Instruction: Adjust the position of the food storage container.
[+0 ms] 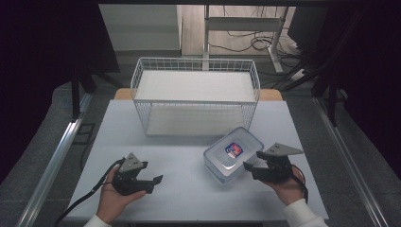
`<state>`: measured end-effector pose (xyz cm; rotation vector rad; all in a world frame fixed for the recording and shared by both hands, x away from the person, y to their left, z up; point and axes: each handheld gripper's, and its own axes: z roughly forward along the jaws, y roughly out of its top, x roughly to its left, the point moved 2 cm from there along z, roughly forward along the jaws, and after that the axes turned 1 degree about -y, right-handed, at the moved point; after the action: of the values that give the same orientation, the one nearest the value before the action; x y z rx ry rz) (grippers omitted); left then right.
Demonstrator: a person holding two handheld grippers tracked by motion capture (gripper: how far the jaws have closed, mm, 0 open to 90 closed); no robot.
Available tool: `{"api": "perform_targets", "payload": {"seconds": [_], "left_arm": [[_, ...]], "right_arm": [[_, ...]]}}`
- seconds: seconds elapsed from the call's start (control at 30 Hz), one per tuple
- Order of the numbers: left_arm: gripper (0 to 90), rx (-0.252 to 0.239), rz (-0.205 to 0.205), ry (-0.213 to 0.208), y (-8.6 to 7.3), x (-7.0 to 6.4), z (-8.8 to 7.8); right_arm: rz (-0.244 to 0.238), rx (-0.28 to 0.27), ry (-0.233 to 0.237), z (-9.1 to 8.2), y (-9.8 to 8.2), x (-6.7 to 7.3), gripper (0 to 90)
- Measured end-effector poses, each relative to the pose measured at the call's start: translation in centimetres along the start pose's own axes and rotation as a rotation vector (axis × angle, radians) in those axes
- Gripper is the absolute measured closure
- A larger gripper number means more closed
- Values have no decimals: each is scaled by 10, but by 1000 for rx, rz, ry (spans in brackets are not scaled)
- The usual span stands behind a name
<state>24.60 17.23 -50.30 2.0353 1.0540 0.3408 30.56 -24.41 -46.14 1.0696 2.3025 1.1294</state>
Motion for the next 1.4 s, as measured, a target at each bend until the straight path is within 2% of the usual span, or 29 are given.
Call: {"api": "perform_targets", "payload": {"seconds": [0.07, 0.17, 0.27, 0.4, 0.57, 0.97, 1.17, 1.4], "left_arm": [[235, 4, 4, -2, -1, -1, 1], [234, -1, 3, 1, 0, 0, -1], [234, -4, -2, 3, 0, 0, -1], [234, 11, 3, 1, -1, -1, 2], [232, 8, -6, 10, -1, 1, 2], [233, 18, 0, 8, -3, 1, 3], [233, 21, 4, 10, -3, 1, 3], [234, 27, 8, 11, -3, 1, 4]], "right_arm": [[12, 4, -17, 1, 10, -8, 334], [-6, 8, -71, 4, 21, -12, 345], [4, 13, -79, 10, 32, -18, 360], [31, 35, -97, 19, 39, -34, 394], [52, 67, -110, 25, 40, -54, 500], [31, 144, -92, 43, 42, -86, 852], [34, 197, -89, 52, 37, -98, 886], [32, 248, -70, 62, 33, -102, 887]]}}
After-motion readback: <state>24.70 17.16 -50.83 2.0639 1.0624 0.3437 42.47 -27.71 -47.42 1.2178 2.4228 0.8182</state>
